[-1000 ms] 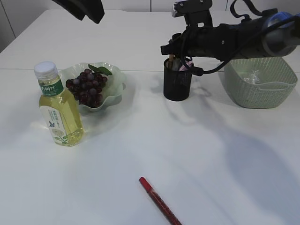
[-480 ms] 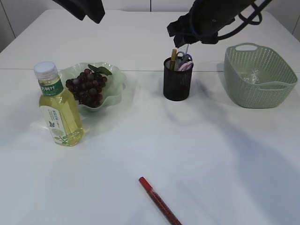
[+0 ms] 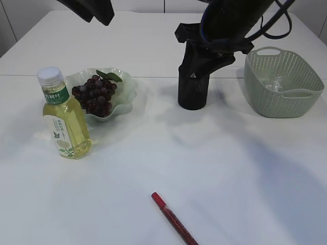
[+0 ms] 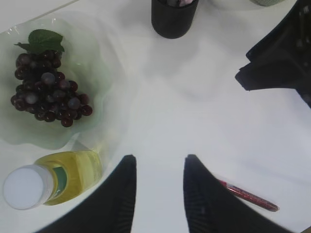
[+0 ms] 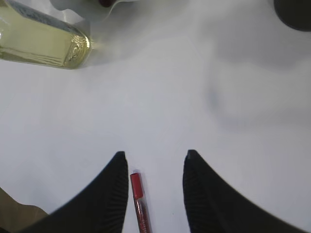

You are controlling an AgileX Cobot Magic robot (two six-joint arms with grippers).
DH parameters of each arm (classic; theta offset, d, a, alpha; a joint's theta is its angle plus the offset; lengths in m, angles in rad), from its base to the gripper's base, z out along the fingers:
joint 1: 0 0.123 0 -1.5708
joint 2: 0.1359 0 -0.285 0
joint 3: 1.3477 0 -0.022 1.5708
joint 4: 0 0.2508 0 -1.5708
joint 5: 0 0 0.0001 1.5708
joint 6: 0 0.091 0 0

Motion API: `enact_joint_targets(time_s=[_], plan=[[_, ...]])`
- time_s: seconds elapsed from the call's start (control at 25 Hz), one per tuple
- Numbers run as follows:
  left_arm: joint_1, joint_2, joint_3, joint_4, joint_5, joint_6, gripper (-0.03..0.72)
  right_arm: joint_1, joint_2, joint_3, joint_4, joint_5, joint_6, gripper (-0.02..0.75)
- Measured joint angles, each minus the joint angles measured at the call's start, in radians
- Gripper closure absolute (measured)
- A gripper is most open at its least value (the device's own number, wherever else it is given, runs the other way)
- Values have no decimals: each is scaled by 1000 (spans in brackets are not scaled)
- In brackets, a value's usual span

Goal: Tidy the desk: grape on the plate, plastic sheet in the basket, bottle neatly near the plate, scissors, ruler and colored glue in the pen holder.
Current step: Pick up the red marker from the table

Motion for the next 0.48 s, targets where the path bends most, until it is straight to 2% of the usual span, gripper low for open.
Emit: enact_joint_targets(time_s=[0.08, 0.2, 0.32, 0.48], plan=[[0, 0, 0, 0, 0, 0, 447, 5, -1, 0, -2, 0, 47, 424], [0, 0, 0, 0, 0, 0, 447, 40, -27, 53, -88, 0, 96, 424], [0, 0, 0, 0, 0, 0, 447, 118, -83, 167, -196, 0, 146, 424], [0, 0, 0, 0, 0, 0, 447, 242, -135, 314, -214, 0, 160, 424]])
